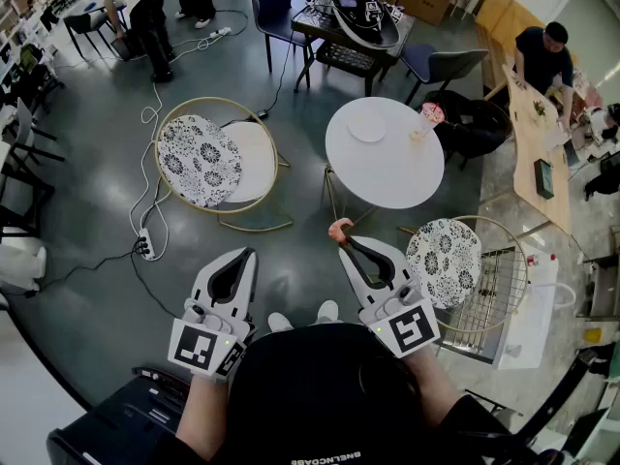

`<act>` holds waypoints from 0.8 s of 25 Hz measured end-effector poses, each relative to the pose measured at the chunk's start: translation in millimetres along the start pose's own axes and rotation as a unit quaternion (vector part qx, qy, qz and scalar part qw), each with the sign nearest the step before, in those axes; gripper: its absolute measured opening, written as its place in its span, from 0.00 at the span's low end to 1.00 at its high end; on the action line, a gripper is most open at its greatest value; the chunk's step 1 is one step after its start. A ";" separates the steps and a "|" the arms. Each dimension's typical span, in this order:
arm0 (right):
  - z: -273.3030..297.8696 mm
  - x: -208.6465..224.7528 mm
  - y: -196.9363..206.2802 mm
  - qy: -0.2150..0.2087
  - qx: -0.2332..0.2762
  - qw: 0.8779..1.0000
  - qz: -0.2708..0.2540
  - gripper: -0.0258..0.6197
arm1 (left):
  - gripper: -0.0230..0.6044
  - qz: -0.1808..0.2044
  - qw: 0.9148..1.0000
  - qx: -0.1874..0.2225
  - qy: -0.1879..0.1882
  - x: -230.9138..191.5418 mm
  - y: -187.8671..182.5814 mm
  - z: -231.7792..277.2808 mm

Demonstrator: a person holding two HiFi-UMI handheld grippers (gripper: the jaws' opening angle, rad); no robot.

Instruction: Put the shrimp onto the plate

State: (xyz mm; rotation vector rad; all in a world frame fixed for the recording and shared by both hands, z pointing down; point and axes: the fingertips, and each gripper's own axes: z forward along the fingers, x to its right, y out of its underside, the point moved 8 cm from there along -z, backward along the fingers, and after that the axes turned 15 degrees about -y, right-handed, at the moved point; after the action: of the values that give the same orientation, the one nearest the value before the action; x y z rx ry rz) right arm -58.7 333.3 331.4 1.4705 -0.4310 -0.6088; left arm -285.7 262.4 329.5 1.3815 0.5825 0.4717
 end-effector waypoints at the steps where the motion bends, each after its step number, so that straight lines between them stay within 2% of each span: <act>1: -2.0 0.5 -0.5 -0.001 0.002 1.000 0.001 0.11 | 0.04 0.002 1.000 0.001 0.002 2.9 -0.6 0.1; 14: -32.2 13.8 4.5 -0.008 0.022 1.000 0.012 0.11 | 0.04 0.027 1.000 -0.005 -0.003 43.0 1.9 12.2; 20: -61.1 33.8 8.0 -0.006 0.035 0.999 0.016 0.11 | 0.04 0.037 0.999 -0.010 -0.001 77.0 3.2 26.9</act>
State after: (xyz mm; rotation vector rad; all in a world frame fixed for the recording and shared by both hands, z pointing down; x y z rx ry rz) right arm 6.3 360.3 332.0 1.5232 -0.4892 -0.5823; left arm -209.1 290.4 326.9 1.3878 0.5258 0.5351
